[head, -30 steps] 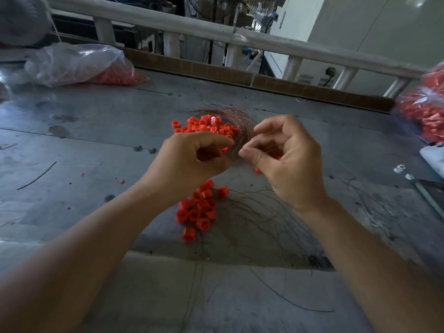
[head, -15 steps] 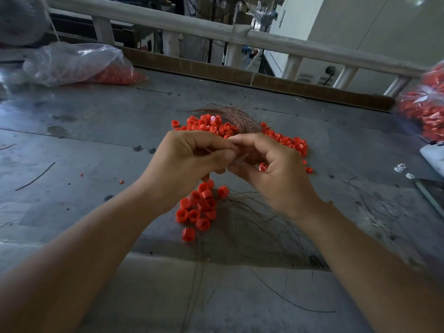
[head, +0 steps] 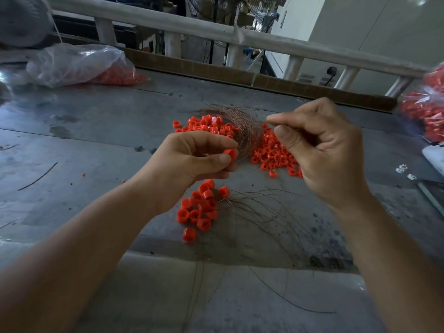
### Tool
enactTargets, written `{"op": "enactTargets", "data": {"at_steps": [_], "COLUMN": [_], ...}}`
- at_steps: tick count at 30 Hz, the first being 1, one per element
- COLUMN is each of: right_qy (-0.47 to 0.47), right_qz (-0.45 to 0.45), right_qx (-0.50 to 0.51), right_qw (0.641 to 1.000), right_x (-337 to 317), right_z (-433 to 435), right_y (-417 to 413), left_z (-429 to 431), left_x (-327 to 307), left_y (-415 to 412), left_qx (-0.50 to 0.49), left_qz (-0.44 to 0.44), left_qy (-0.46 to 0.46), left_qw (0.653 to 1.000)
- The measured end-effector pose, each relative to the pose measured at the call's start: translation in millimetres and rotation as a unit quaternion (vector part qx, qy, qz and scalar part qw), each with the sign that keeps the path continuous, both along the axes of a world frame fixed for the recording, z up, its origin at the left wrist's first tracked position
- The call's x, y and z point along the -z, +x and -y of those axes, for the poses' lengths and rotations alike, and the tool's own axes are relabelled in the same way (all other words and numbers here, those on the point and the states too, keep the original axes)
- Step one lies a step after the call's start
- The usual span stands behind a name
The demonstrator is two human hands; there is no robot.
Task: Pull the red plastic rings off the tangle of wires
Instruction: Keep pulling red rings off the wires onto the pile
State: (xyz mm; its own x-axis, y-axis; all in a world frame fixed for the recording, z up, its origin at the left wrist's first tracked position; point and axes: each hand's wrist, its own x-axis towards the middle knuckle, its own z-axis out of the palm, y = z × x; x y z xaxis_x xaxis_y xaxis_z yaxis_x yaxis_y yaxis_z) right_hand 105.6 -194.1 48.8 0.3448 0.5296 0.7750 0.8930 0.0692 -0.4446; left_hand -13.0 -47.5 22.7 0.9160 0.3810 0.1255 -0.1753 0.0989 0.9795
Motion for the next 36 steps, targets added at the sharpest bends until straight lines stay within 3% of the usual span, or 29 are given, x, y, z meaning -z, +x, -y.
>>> {"op": "enactTargets", "data": {"at_steps": [8,36], "right_qy": [-0.077,-0.135], "right_qz": [-0.047,-0.082], "right_qx": [-0.014,-0.015], "right_qw": [0.996,0.987], "right_x": [3.6,8.5], "right_z": [-3.2,-6.9], "right_y": [-14.3,-19.1], "left_z": [-0.3,1.5], "left_x": [-0.1,-1.9], "left_y": [-0.2,-2.1], "left_qx": [0.049,0.013], "left_qz": [0.026,0.062], "left_qy": [-0.092,-0.06], "left_qw": [0.994,0.996]}}
